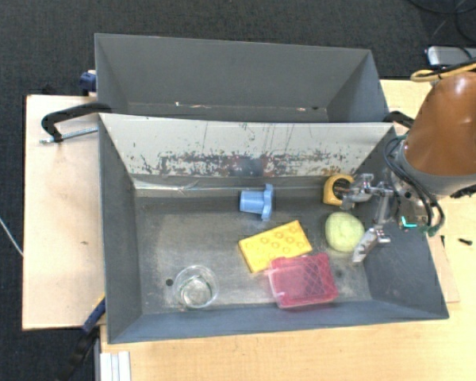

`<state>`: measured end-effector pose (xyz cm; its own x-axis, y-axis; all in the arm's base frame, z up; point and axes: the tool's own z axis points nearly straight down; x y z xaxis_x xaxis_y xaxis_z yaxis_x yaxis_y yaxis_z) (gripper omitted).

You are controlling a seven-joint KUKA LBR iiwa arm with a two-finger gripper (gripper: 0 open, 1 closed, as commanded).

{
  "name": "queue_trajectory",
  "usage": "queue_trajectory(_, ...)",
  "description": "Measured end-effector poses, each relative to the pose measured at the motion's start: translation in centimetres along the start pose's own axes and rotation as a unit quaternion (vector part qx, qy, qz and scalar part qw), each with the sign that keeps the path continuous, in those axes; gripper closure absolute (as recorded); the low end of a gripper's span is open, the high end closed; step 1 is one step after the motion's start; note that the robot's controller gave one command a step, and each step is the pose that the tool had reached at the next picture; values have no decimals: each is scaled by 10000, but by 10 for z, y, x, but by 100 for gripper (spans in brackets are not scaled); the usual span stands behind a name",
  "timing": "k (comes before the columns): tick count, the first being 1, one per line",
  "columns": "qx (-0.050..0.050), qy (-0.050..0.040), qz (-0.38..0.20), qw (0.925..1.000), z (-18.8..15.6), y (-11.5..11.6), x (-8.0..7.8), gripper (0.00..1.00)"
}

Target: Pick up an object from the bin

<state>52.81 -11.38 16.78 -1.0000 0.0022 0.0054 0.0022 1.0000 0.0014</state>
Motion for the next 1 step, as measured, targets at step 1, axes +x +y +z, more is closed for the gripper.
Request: queue_trajectory(1, 6, -37, -9, 10000, -4, 0, -2, 0)
